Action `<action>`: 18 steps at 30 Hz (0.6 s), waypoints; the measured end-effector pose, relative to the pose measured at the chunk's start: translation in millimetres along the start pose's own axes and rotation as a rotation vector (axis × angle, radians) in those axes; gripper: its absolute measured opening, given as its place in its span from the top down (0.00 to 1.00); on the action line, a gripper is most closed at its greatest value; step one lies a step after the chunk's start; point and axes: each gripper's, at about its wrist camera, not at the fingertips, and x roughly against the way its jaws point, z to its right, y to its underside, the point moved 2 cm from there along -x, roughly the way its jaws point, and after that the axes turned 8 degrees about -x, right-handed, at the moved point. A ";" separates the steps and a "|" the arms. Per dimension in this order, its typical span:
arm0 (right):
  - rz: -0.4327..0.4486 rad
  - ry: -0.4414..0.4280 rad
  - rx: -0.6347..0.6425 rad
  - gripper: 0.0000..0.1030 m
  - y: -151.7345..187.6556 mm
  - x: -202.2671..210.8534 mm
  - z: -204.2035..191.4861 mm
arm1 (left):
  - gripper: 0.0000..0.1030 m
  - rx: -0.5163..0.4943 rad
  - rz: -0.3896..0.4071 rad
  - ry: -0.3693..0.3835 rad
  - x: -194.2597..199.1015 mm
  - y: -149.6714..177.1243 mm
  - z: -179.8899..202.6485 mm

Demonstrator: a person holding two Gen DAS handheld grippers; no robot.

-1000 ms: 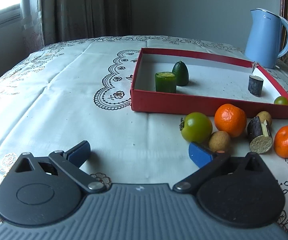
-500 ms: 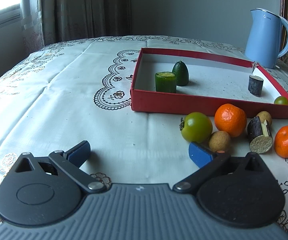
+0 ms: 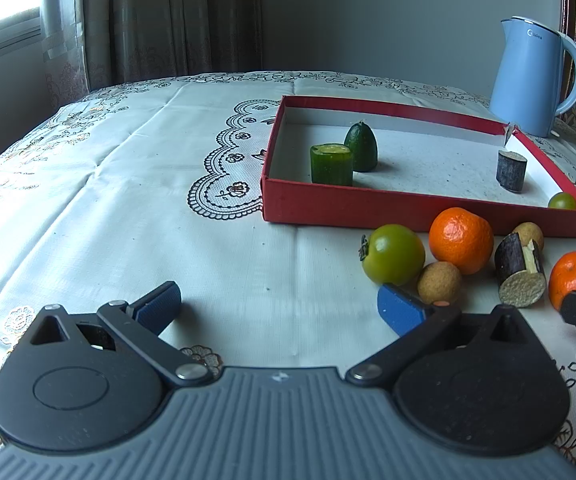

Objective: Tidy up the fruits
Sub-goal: 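Withdraw the left gripper and move the right gripper to the orange, then close the right gripper on the orange and lift it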

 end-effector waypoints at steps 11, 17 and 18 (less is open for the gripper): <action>-0.010 0.028 -0.018 0.60 2.2 -13.2 3.2 | 0.00 0.000 0.000 0.000 0.0 0.0 -0.1; 0.006 0.046 -0.014 0.60 1.2 -9.5 3.1 | 0.00 0.000 0.000 0.000 -0.1 0.1 0.0; 0.014 0.049 -0.017 0.60 -0.4 -7.5 4.4 | 0.00 0.000 0.000 0.000 -0.2 0.1 0.1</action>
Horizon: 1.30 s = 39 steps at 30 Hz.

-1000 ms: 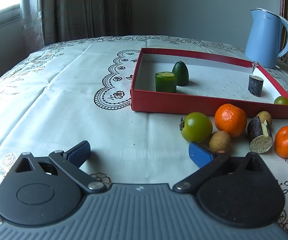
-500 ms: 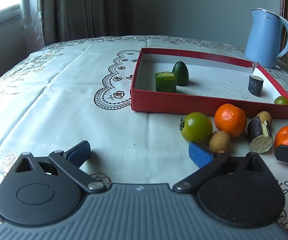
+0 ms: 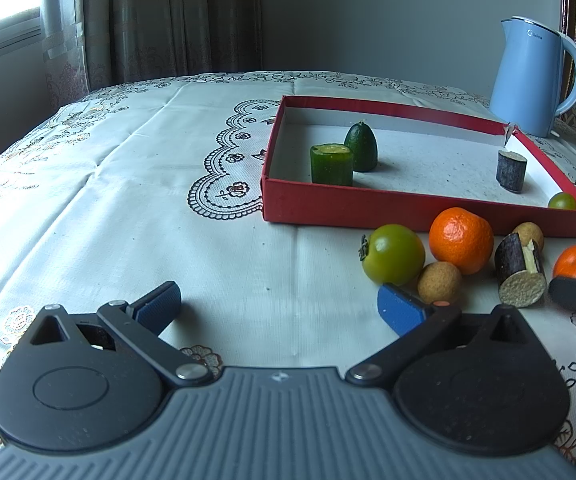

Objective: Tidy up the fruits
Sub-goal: 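Close the right gripper on the orange and lift it, then carry the orange into the tray and open the right gripper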

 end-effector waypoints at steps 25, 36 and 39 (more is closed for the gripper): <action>0.022 0.115 0.063 0.60 -64.6 -52.4 20.9 | 0.00 0.000 0.000 0.000 -0.1 0.0 0.1; -0.020 0.124 0.051 0.60 -62.9 -67.1 29.4 | 0.00 0.000 0.000 0.000 -0.2 0.0 0.1; -0.015 0.127 0.044 0.60 -64.3 -64.1 30.6 | 0.00 0.000 0.000 0.000 -0.2 0.0 0.1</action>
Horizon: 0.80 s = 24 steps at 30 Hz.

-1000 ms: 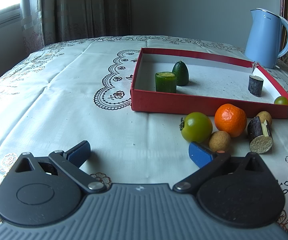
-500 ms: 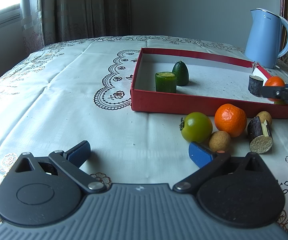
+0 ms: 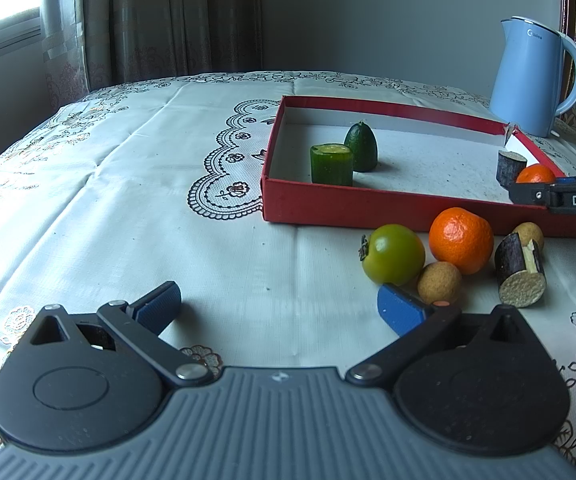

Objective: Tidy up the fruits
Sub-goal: 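Carry the orange into the tray and open the right gripper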

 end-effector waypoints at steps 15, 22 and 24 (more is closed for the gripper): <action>0.155 -0.035 -0.026 0.34 3.0 46.7 7.0 | 0.00 0.000 0.000 0.000 0.0 0.0 -0.1; 0.099 -0.042 0.031 0.34 37.0 64.0 12.9 | 0.00 0.000 0.000 0.000 -0.1 0.1 -0.1; 0.074 -0.037 0.044 0.34 43.8 64.1 13.0 | 0.00 0.000 0.000 0.000 -0.2 0.1 -0.1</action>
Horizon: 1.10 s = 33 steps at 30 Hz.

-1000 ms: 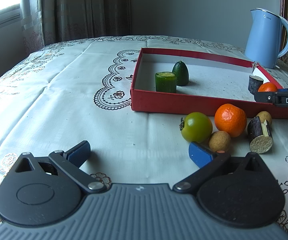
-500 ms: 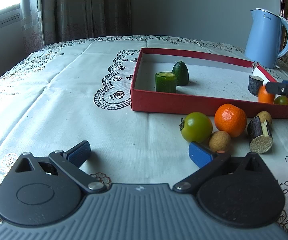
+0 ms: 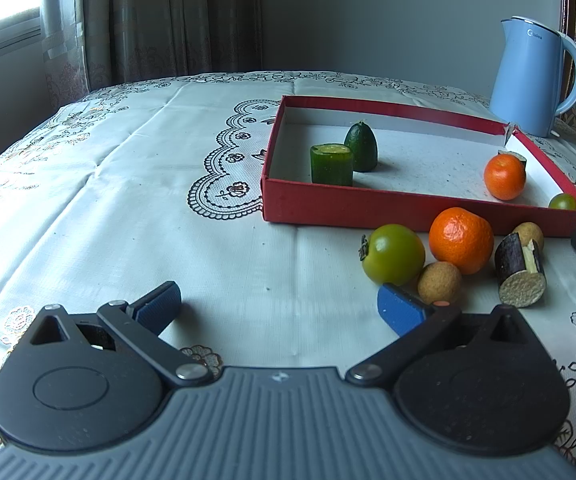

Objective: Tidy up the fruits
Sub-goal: 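Carry the orange into the tray and open the right gripper, then move the left gripper down to the green tomato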

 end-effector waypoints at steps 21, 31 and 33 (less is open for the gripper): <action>-0.122 -0.080 0.024 0.23 14.2 -13.6 -2.6 | 0.00 -0.021 0.004 -0.012 1.5 -2.5 2.9; -0.127 -0.091 0.022 0.19 14.2 -13.9 -2.5 | 0.00 0.000 0.046 0.065 3.9 -26.5 8.0; -0.127 -0.092 0.022 0.19 14.2 -14.1 -2.5 | 0.00 0.022 0.021 0.092 -2.3 -28.4 7.6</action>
